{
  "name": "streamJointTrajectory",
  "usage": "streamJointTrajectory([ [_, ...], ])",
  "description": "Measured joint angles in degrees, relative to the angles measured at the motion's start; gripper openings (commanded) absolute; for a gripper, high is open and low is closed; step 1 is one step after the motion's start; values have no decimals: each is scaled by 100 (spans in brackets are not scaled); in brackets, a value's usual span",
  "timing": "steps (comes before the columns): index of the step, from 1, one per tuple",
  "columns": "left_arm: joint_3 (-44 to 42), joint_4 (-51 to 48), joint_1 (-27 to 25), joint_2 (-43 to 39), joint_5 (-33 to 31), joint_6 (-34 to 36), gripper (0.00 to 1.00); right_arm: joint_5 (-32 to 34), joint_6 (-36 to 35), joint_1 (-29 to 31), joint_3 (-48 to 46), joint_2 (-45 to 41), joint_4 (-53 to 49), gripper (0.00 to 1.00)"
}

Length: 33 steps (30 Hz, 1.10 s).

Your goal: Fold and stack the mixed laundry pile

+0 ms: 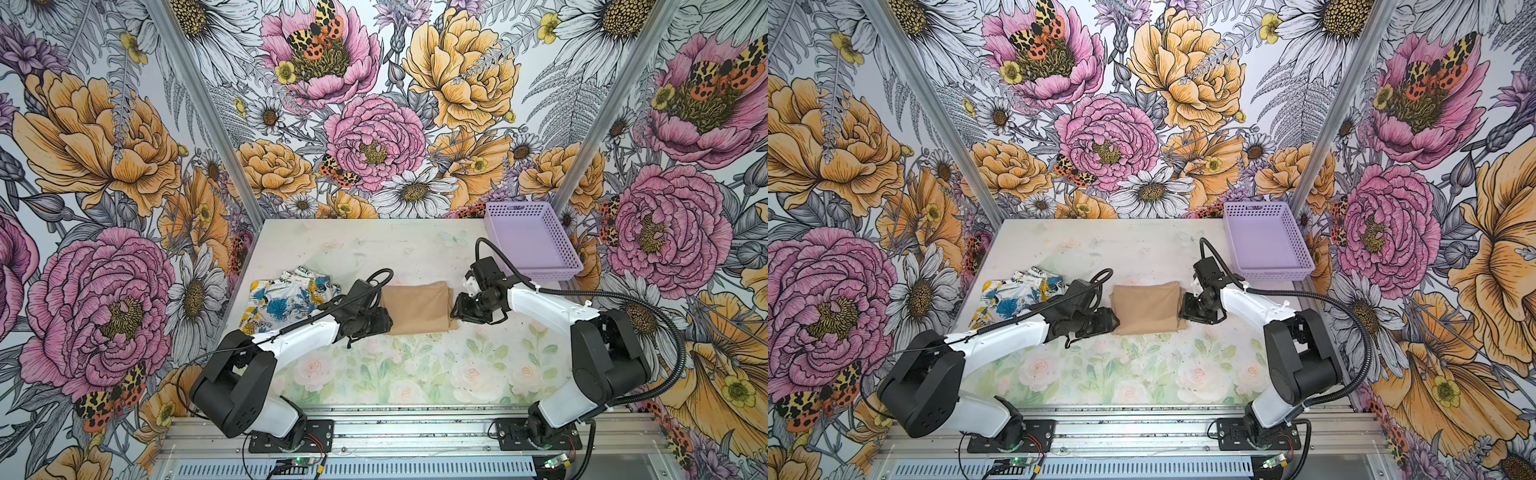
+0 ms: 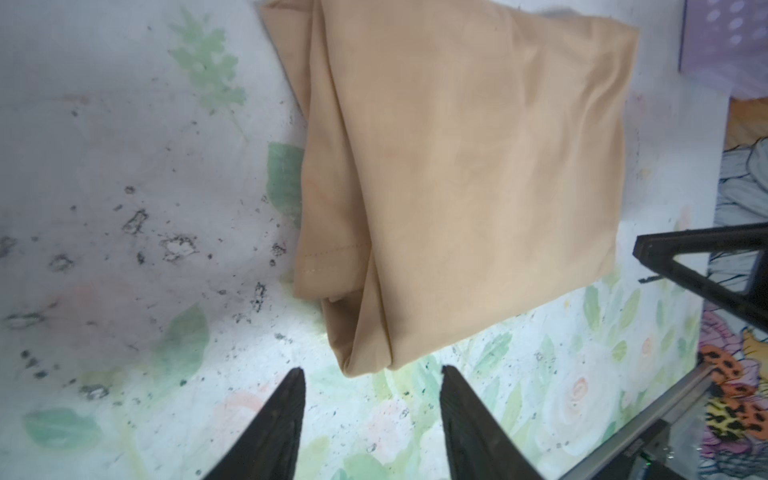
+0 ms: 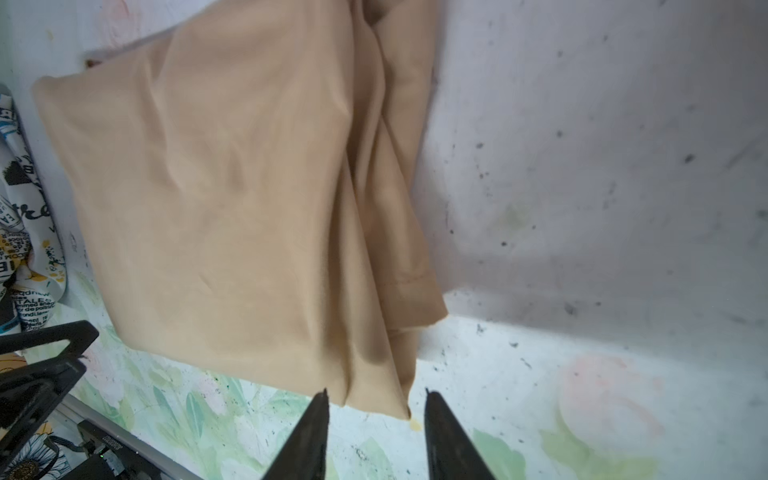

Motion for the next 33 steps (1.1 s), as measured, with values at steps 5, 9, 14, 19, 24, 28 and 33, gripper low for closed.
streamJointTrajectory([
  [5, -98, -24, -136, 7, -52, 13, 31, -107, 103, 74, -249, 0, 129, 33],
  [9, -101, -44, -140, 94, -136, 39, 30, -175, 146, 136, -251, 0, 306, 31],
  [14, -90, -44, -140, 313, -208, 46, 27, -181, 146, 164, -251, 2, 369, 30],
  [19, -61, -44, -140, 435, -264, 87, 27, -160, 140, 164, -251, 74, 407, 29],
  [24, -26, -42, -140, 452, -299, 87, 31, -87, 101, 164, -251, 92, 411, 30],
  [28, -7, -39, -140, 452, -310, 87, 32, -50, 94, 164, -251, 105, 411, 30],
  [33, 26, -37, -140, 503, -310, 90, 31, -11, 76, 164, -238, 240, 428, 28],
])
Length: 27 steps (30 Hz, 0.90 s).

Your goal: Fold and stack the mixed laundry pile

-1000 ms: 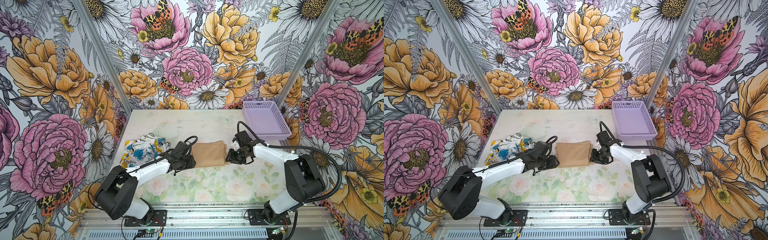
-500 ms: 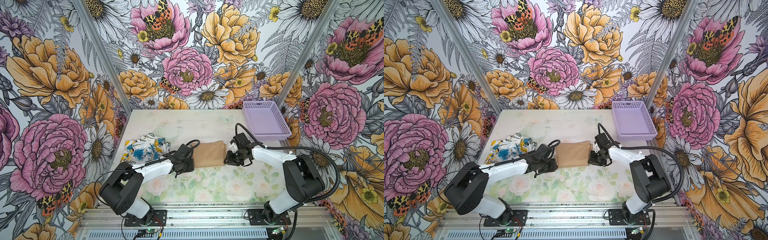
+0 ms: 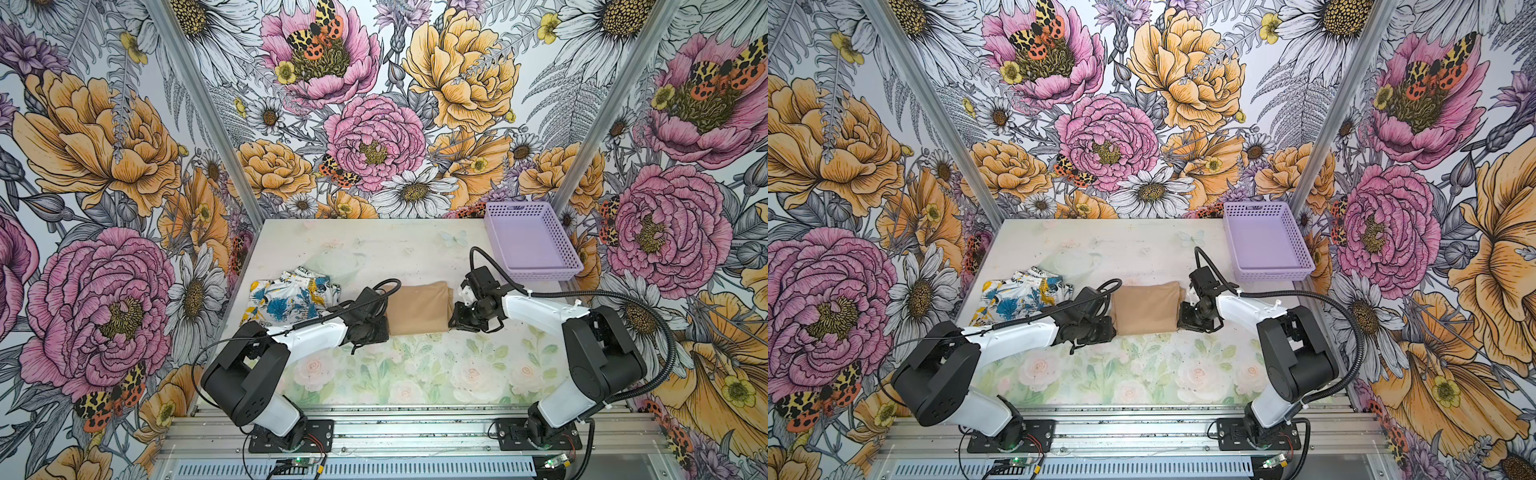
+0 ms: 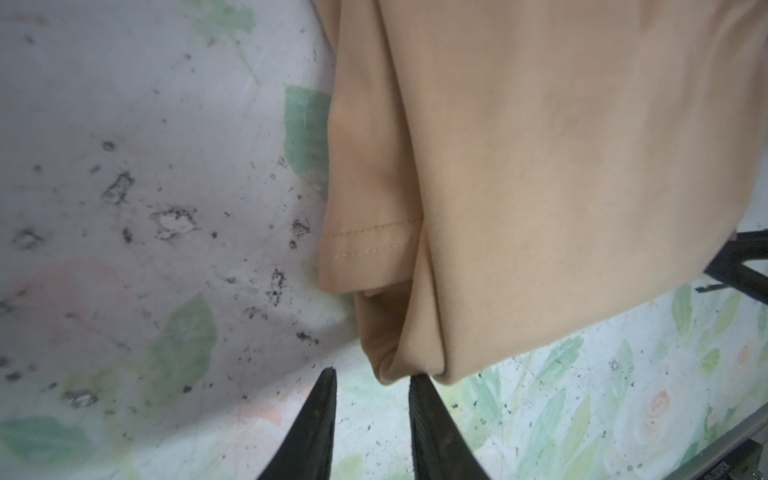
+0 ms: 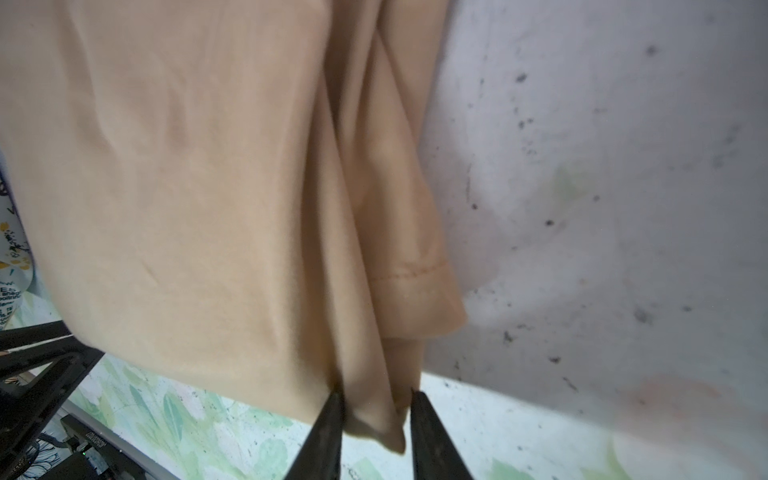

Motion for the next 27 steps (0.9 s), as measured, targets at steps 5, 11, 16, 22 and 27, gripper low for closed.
streamJointTrajectory([
  [5, 87, 4, 0, 120, -13, 13, 28, 11, -33, 0, 33, 50, 15, 20],
  [11, 177, 31, 0, 160, -15, 50, 19, 44, -55, 0, 74, 52, 42, 6],
  [16, 216, 74, 0, 238, -13, 96, 0, 44, -37, 0, 81, 52, 42, 0],
  [22, 221, 79, 7, 236, -31, 146, 0, 44, -37, -22, 76, 50, 42, 0],
  [27, 4, 74, 197, -68, -42, 144, 0, 20, -39, -190, -39, -17, 66, 0],
])
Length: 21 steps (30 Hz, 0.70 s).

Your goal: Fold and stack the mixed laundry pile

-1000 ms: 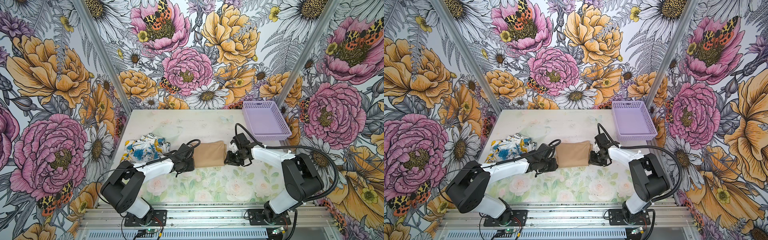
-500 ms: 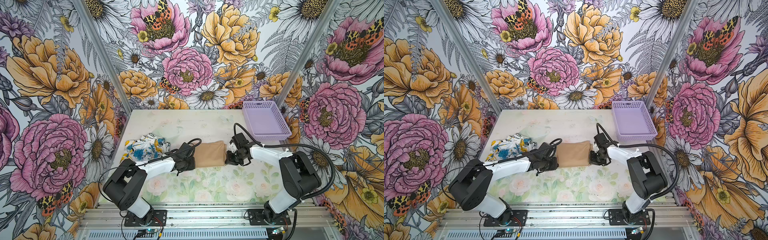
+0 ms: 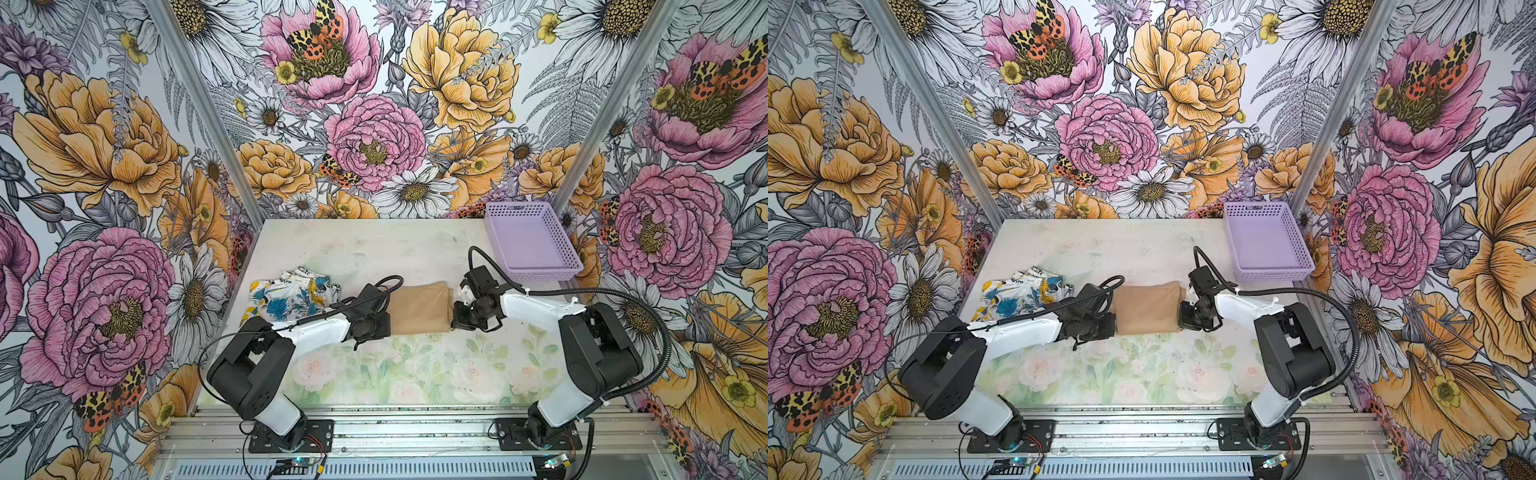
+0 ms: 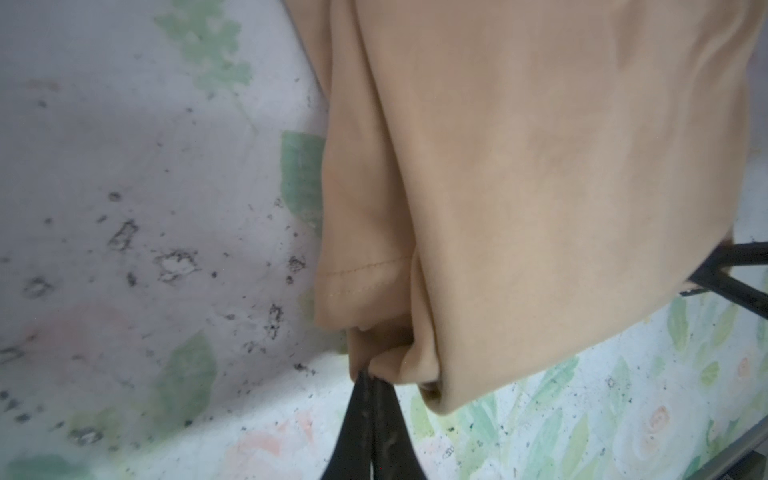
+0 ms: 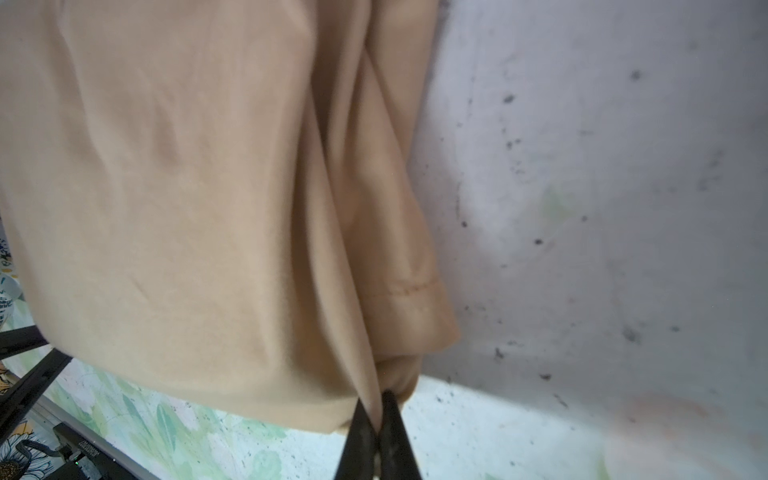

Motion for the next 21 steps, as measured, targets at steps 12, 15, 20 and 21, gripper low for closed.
streamJointTrajectory([
  [12, -188, -31, 186, -269, 7, 61, 0, -179, -4, -166, -92, -26, 63, 0],
  [15, -214, -26, 186, -269, 9, 70, 0, -201, -4, -177, -138, -26, 96, 0],
  [20, -243, 7, 122, -37, 52, 142, 0, -243, -33, -166, -184, 26, 116, 0],
  [21, -247, 11, 87, 57, 52, 153, 0, -240, -46, -160, -184, 50, 114, 0],
])
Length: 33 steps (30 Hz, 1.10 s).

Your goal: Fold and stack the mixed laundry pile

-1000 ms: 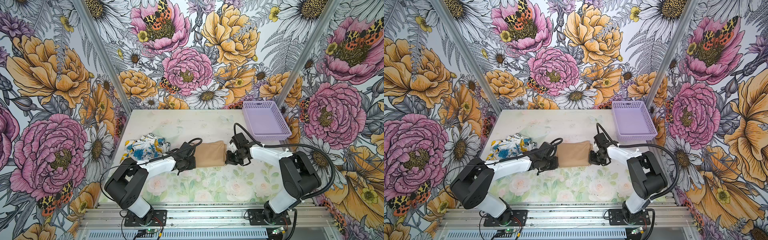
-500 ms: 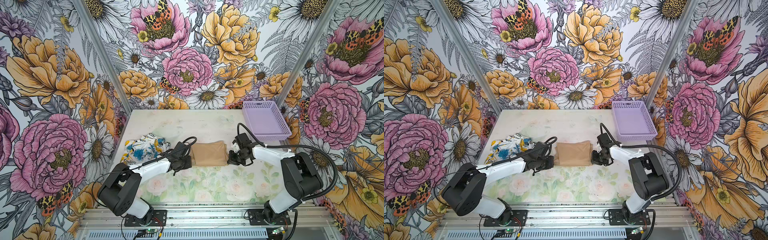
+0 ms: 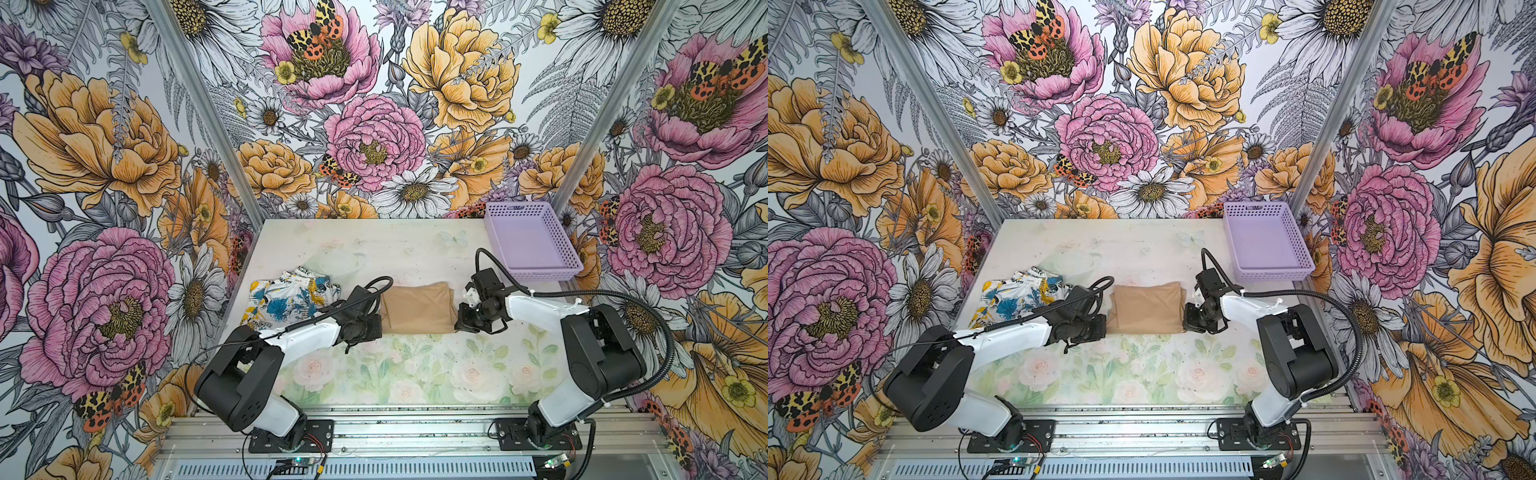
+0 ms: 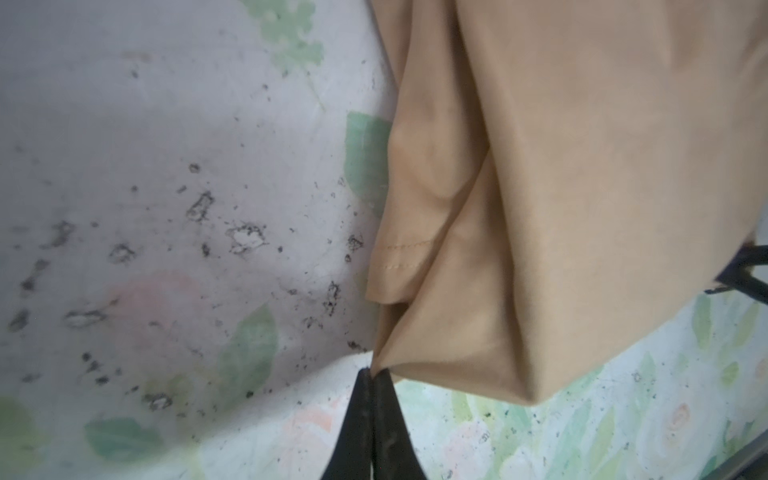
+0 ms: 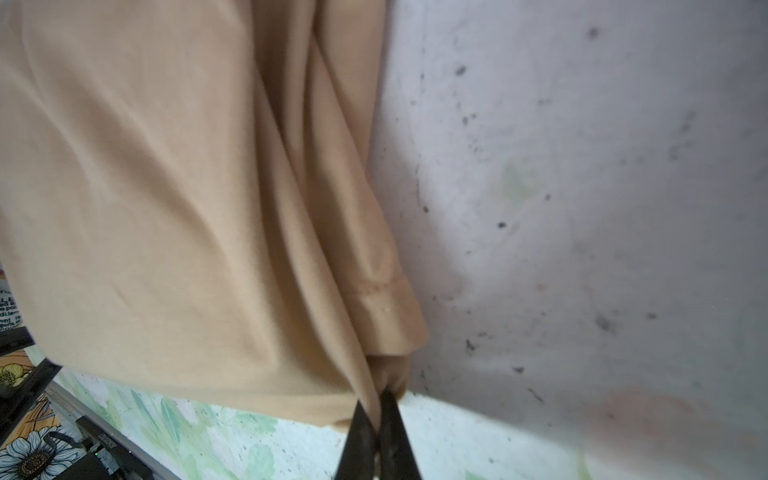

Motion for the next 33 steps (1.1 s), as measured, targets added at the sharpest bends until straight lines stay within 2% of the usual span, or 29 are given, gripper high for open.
streamJointTrajectory([
  [10, -26, 81, -42, 92, -4, 0, 0, -9, -22, 0, 0, 94, 17, 0],
  [12, -24, 70, -42, 81, -2, 0, 1, -17, -20, 0, 0, 92, 17, 6],
  [16, 44, -160, -48, -61, -11, 13, 23, -24, -20, -2, 15, -20, -52, 14],
  [19, 208, -369, -46, -212, -37, 46, 29, -24, -20, -15, 114, -116, -179, 18],
  [25, 625, -481, 4, -273, -50, 114, 31, -39, -44, -72, 463, -116, -289, 22],
  [30, 850, -474, 33, -20, -50, 219, 30, -35, -109, -94, 680, -20, -293, 26],
  [33, 876, -433, 33, 173, -46, 271, 26, -11, -162, -94, 789, 136, -297, 27],
])
